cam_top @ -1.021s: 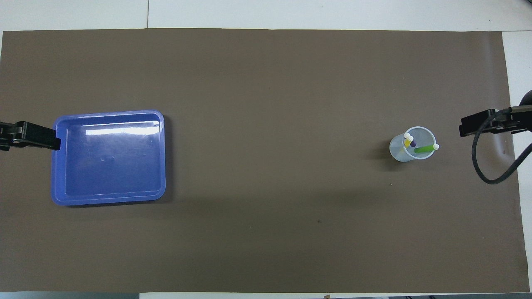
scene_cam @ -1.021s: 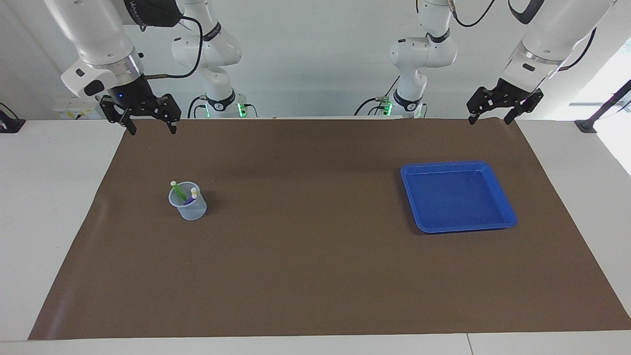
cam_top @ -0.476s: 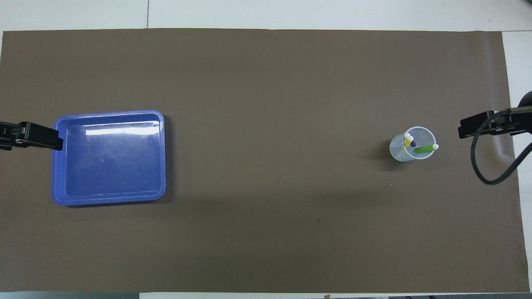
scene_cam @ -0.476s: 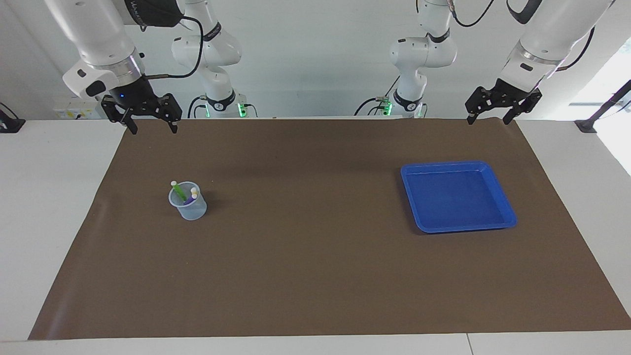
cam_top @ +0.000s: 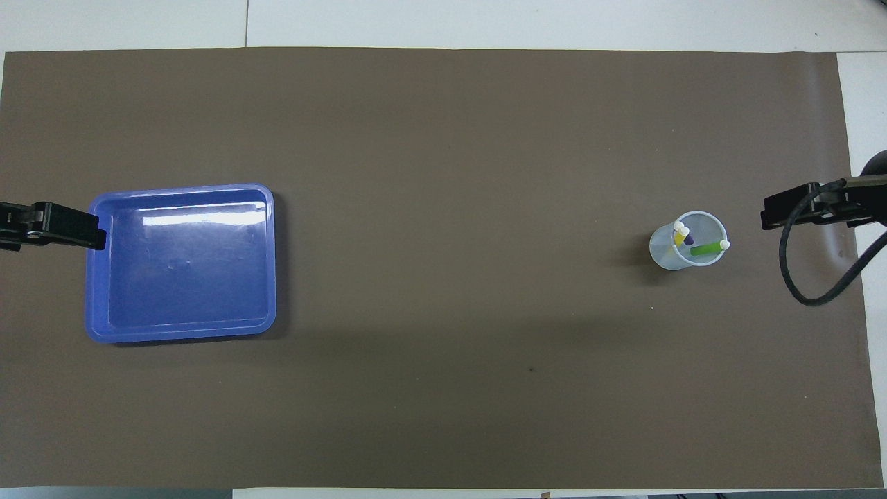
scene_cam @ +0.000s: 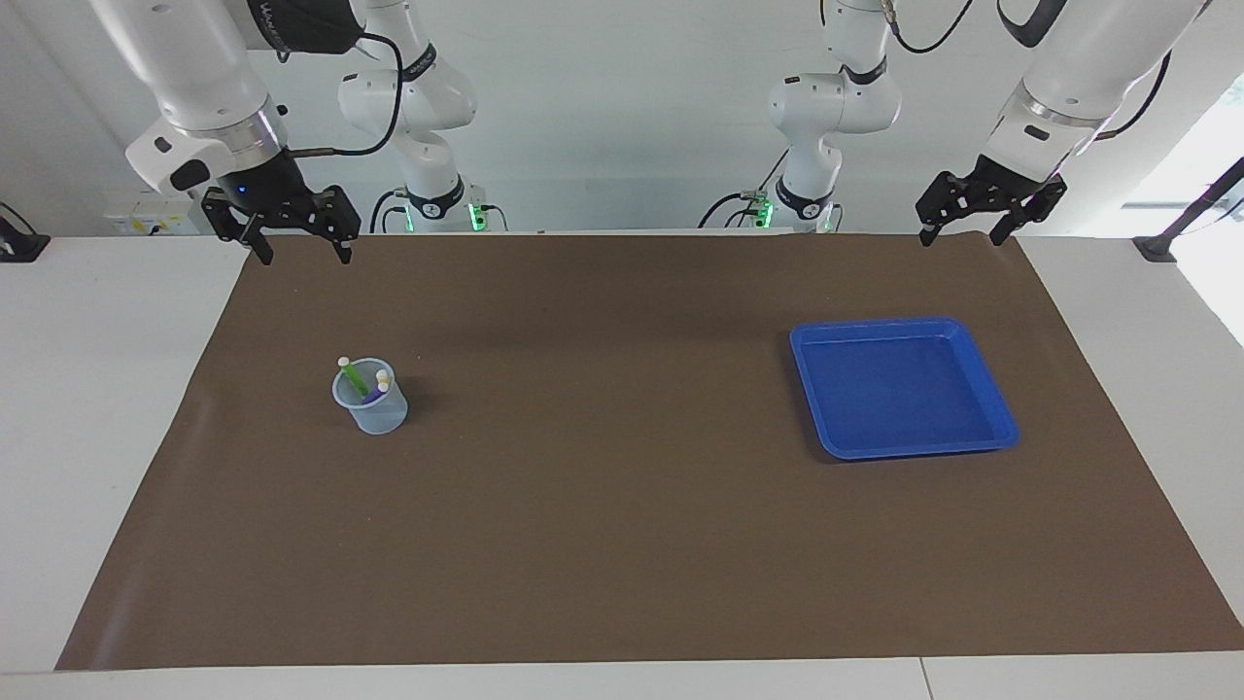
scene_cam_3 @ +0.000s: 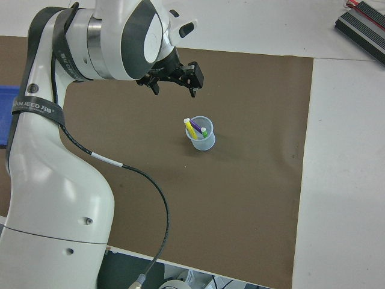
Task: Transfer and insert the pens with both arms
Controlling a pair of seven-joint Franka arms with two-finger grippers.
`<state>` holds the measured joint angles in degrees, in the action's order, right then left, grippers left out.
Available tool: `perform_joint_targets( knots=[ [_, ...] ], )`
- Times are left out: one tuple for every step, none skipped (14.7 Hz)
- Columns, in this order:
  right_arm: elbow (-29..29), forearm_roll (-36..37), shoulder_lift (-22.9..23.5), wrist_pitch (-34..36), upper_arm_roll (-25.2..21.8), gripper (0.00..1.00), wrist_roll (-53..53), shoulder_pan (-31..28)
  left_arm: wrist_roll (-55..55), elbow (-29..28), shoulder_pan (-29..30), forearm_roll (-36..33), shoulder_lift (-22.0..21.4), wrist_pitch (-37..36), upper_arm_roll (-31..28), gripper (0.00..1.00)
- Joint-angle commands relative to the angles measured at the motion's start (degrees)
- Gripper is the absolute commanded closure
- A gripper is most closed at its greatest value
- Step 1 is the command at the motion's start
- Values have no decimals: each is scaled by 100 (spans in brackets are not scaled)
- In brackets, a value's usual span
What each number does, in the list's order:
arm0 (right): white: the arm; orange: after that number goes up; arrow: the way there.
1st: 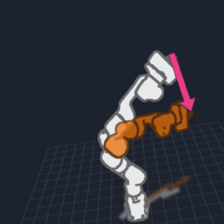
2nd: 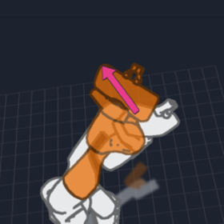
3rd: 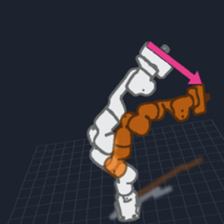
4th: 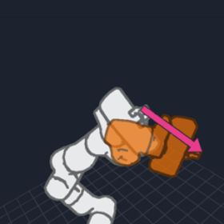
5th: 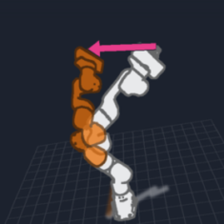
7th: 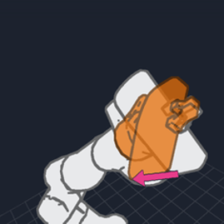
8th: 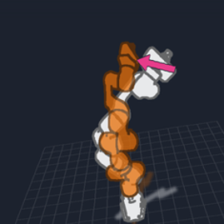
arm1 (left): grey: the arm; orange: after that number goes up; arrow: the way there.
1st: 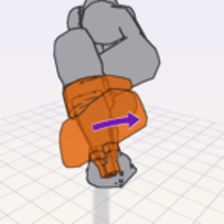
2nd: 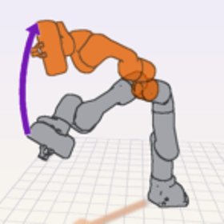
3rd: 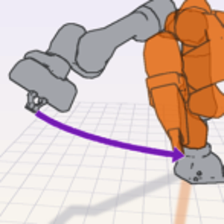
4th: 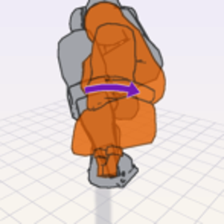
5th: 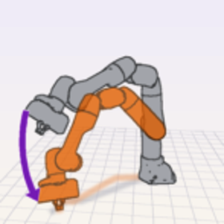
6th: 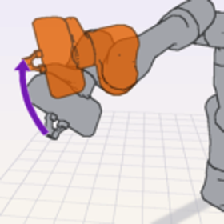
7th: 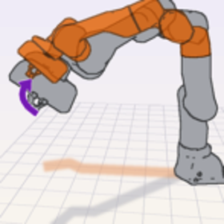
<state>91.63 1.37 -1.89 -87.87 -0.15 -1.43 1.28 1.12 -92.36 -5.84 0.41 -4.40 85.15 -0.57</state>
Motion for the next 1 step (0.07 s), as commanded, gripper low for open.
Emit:
perform_joint_targets(
  knots=[
    [-22, -22, -4, 77, 121, 0, -182, -40, 90, -80, -102, -111, -88, 63, -74, 0]
  ],
)
